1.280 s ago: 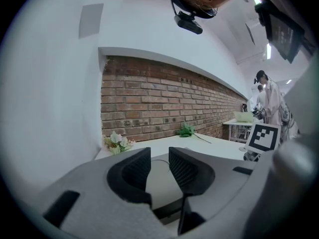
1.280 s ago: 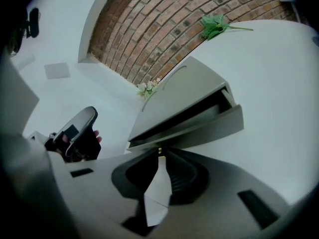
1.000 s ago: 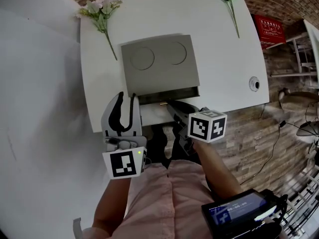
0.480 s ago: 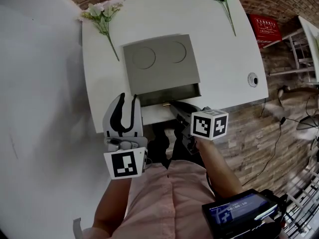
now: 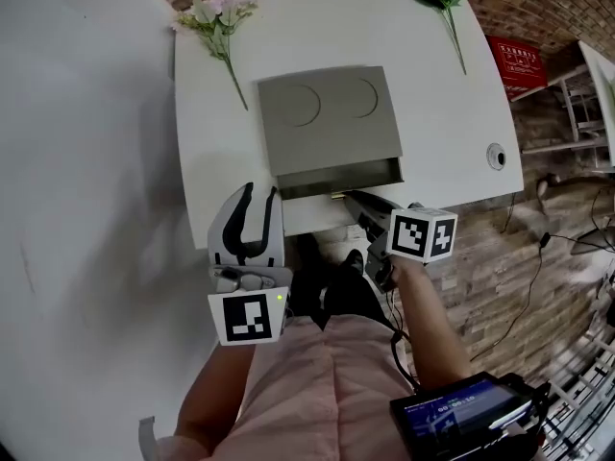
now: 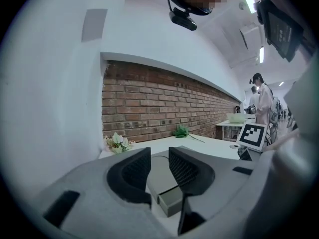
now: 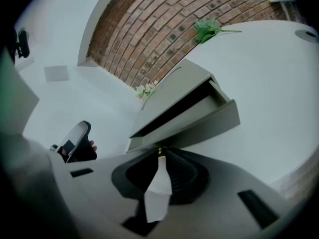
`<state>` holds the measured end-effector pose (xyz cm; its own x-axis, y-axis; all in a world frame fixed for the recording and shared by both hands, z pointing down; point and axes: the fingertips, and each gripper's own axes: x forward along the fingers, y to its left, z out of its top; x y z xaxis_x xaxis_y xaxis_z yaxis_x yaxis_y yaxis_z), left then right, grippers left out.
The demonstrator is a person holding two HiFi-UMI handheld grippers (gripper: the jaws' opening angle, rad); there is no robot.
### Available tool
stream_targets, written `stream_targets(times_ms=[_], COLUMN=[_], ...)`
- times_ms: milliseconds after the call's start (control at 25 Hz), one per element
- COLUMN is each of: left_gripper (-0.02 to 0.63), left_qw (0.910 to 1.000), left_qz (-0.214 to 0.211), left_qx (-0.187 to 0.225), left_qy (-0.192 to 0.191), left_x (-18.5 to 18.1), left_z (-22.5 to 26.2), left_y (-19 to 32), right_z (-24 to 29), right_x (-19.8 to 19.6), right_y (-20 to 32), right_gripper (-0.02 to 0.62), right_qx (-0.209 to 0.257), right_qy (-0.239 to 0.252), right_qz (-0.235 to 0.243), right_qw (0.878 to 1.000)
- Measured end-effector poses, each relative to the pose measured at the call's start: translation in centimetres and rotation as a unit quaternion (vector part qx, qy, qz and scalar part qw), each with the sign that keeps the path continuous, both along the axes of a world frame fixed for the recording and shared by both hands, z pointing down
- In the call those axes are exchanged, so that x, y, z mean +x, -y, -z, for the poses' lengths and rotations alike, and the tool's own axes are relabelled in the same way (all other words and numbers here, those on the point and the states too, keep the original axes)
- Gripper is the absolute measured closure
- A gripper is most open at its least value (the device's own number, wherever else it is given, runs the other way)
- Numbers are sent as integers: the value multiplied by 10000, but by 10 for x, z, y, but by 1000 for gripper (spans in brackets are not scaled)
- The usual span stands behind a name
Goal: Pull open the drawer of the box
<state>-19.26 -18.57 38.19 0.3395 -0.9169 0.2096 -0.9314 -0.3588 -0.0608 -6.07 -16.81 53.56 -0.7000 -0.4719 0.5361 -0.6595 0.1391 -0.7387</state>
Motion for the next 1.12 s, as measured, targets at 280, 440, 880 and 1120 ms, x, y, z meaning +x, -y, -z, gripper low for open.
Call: stream_targets(times_ms=[280, 440, 880, 1120], left_gripper=[491, 491, 491, 491], left_qw=[9999, 9997, 9994, 9993], left_qz=[131, 202, 306, 357], left_qx=[32, 21, 71, 85], left_qy=[80, 122, 110, 120], left_x=[0, 1, 11, 15], left_z=[7, 7, 13, 16], left_y=[-8, -17, -35, -45], right_z=[1, 1, 0, 0], right_x=[-1, -1, 1, 4], right_y=[0, -1, -20, -29], right_gripper=[541, 543, 543, 543], right_qx=[40, 53, 29, 30], right_qy=[-4, 0, 16, 25], right_qz=[23, 64, 212, 256], right_qw=[10000, 10000, 9998, 9997])
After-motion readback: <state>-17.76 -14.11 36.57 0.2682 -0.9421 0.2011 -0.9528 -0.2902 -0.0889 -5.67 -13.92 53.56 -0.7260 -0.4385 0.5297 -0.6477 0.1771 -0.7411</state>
